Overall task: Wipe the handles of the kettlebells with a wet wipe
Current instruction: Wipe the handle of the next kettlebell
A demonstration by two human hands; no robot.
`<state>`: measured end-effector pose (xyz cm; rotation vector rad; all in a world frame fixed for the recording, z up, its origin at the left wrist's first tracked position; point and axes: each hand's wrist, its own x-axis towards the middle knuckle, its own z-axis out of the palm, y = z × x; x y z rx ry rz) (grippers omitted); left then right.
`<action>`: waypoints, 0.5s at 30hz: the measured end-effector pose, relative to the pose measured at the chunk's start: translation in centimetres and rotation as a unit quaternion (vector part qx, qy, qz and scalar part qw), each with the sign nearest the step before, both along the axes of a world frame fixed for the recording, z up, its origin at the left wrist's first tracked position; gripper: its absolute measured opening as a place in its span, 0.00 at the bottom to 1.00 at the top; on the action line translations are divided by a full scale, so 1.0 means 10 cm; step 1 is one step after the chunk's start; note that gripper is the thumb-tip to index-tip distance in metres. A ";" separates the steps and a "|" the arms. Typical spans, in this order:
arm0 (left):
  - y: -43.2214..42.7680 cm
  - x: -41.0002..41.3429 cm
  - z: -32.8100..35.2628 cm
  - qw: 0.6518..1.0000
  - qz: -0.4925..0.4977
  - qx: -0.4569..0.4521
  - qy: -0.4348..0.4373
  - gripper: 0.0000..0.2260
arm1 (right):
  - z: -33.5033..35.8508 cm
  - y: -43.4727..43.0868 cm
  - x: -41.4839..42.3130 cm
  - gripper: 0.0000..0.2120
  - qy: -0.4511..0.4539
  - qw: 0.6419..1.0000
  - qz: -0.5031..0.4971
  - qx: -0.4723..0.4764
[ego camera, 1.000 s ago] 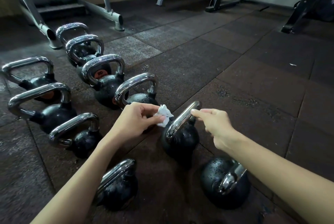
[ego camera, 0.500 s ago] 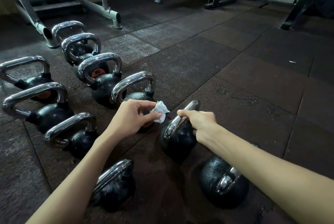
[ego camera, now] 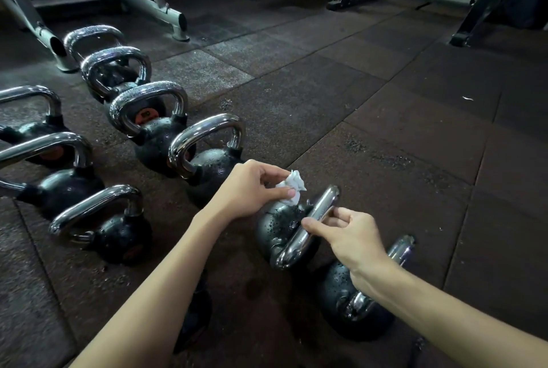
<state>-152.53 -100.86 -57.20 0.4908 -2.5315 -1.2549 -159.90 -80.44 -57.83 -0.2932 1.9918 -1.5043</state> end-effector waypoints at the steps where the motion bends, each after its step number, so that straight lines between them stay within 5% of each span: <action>1: 0.01 -0.07 -0.04 1.000 -0.003 -0.001 -0.009 0.15 | 0.00 0.01 0.02 0.14 0.007 1.000 0.002 0.001; 12: 0.01 -0.64 -0.33 0.990 -0.045 -0.029 -0.133 0.15 | -0.01 -0.08 -0.08 0.10 0.010 1.000 0.003 0.014; 15: 0.03 -0.63 -0.36 0.994 -0.044 0.000 -0.100 0.11 | 0.02 -0.10 -0.12 0.10 0.004 1.000 0.004 0.009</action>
